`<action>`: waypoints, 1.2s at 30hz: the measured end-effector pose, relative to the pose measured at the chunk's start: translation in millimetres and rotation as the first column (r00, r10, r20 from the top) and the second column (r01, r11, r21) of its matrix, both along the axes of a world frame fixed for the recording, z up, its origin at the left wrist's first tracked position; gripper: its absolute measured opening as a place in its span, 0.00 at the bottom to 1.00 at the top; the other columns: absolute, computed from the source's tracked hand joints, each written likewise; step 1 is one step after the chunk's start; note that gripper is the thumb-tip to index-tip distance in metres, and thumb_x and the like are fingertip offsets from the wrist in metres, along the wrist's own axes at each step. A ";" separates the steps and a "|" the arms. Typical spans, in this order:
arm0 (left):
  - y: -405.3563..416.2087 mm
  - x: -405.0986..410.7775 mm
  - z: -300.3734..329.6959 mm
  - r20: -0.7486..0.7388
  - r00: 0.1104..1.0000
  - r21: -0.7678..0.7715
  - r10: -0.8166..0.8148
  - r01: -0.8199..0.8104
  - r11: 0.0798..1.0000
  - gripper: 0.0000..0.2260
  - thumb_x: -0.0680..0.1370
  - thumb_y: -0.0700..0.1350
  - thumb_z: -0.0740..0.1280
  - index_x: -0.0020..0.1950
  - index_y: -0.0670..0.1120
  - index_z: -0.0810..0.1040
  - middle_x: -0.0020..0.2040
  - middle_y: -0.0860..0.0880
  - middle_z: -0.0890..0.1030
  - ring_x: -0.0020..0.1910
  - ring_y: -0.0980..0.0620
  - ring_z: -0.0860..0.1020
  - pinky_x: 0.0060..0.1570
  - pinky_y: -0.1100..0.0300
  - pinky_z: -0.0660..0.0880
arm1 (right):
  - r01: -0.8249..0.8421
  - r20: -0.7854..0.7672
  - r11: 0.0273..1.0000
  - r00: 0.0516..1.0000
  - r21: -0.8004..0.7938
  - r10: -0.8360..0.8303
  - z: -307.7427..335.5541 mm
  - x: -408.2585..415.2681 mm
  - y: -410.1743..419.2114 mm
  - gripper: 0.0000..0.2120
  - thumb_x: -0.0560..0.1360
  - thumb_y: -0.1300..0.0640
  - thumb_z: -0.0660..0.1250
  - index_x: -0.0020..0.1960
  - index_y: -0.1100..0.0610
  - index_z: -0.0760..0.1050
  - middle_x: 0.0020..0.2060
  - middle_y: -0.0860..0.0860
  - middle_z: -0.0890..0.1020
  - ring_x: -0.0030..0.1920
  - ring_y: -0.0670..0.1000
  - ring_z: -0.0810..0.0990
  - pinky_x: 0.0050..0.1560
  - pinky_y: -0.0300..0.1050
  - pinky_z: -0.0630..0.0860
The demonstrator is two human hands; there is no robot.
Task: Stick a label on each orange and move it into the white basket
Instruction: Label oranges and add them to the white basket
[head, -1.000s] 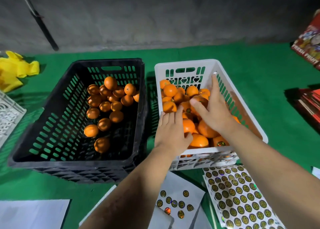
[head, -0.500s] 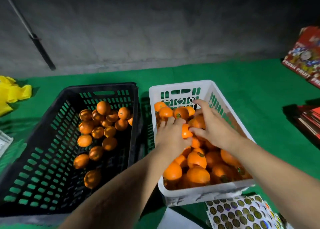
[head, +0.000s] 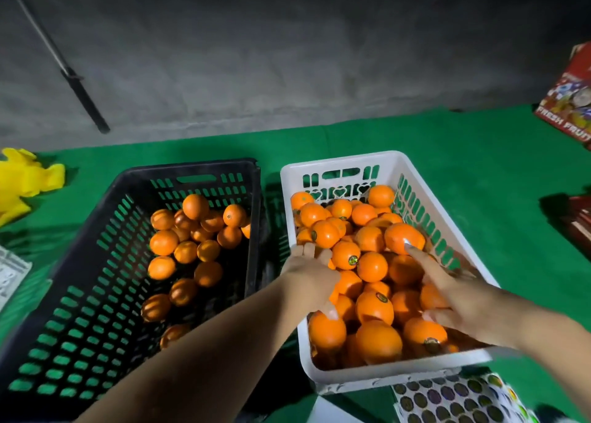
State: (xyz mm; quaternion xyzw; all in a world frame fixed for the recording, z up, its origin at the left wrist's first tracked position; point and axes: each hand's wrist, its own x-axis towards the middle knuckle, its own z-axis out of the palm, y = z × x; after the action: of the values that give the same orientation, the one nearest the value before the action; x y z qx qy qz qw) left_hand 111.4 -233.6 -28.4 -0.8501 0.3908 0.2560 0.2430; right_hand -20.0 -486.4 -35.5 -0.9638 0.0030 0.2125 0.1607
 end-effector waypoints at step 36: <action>215.7 -54.5 45.2 -0.181 0.708 -0.808 0.682 -0.503 0.308 0.15 0.85 0.46 0.63 0.70 0.44 0.77 0.58 0.47 0.82 0.48 0.51 0.84 0.39 0.60 0.79 | -0.283 0.566 0.740 0.809 0.610 -0.157 8.7 7.3 315.1 0.41 0.80 0.50 0.67 0.84 0.40 0.45 0.80 0.44 0.63 0.77 0.45 0.64 0.75 0.46 0.64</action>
State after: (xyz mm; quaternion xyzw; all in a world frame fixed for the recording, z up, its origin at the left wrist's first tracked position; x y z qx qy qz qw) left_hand 56.9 -17.9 16.8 -0.9631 0.0934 0.0329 -0.2504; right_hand -12.7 -171.3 -26.8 -0.8565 -0.1575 -0.1017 0.4808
